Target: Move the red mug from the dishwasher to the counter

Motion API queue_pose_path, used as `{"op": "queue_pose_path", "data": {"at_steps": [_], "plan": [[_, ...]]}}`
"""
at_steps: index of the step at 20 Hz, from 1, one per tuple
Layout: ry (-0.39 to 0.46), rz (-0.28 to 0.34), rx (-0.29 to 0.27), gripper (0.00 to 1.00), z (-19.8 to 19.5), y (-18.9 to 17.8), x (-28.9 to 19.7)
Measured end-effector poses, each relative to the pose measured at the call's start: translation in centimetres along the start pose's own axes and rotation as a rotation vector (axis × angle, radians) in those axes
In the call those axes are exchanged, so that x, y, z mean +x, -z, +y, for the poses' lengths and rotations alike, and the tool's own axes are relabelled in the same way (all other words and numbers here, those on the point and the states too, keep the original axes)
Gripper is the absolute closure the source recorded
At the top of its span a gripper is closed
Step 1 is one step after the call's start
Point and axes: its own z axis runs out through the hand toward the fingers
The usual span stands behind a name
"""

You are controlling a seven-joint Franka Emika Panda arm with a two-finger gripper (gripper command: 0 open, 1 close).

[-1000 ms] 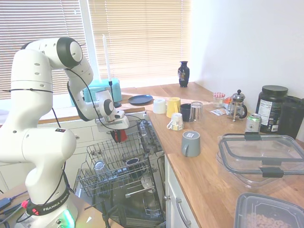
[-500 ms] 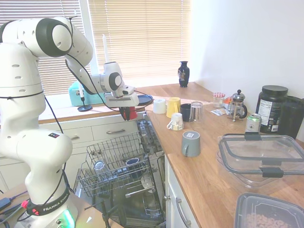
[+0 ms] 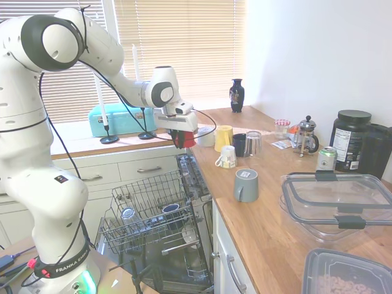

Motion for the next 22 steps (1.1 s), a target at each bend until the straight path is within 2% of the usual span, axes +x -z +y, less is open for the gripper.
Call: {"op": "queue_pose_path", "data": {"at_steps": [4,14,21,22], "plan": [[-0.03,-0.032,-0.017,1.0,0.9,-1.6,0.9],[-0.084,-0.112,-0.067,1.0,-1.6,-5.7,6.4],[-0.103,-0.135,-0.086,1.0,-2.7,-8.2,8.8],[-0.105,-0.136,-0.088,0.0,-2.7,-8.4,8.9]]}}
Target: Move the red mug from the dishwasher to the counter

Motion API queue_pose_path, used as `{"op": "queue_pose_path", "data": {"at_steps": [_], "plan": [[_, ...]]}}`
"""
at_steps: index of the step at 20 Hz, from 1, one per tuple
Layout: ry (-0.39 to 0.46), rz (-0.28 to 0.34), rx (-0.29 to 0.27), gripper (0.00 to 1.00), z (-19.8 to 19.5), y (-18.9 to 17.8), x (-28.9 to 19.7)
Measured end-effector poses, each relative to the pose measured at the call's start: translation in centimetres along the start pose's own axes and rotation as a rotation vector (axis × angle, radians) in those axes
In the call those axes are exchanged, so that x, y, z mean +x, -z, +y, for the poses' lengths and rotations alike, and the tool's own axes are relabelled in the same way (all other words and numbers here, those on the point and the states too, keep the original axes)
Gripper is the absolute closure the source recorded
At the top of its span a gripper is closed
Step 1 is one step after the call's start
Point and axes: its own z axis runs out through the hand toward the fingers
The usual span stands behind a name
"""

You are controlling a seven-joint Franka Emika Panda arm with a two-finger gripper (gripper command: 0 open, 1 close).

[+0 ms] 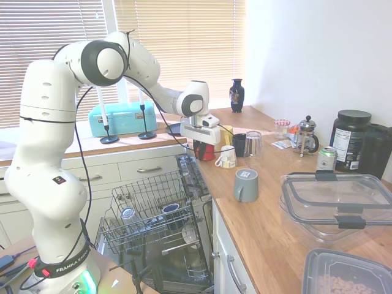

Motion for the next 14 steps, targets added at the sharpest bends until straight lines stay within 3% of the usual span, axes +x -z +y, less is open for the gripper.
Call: {"op": "queue_pose_path", "data": {"at_steps": [10,14], "plan": [[-0.009,0.003,-0.009,0.0,0.2,-0.4,0.2],[-0.007,0.028,0.014,0.0,0.9,-0.4,-0.9]]}}
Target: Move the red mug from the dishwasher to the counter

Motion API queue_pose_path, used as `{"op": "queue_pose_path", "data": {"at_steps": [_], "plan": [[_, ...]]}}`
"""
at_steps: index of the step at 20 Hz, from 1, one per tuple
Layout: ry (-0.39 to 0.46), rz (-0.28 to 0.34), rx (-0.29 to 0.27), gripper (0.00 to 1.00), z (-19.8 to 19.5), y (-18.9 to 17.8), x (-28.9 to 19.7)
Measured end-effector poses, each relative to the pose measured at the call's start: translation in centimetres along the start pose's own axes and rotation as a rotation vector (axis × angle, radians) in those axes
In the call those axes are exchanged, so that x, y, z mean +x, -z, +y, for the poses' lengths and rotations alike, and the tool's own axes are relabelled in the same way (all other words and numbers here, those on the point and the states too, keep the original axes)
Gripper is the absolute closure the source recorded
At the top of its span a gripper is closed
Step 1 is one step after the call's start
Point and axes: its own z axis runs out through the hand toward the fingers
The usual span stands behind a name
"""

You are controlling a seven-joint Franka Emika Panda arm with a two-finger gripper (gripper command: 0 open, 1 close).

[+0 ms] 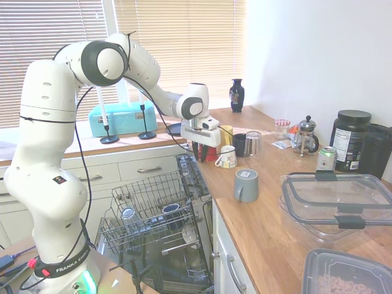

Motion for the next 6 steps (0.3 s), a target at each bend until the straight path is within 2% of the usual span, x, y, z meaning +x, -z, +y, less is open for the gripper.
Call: {"op": "queue_pose_path", "data": {"at_steps": [6], "plan": [[-0.009,0.016,0.024,0.0,4.8,-0.5,-4.3]]}}
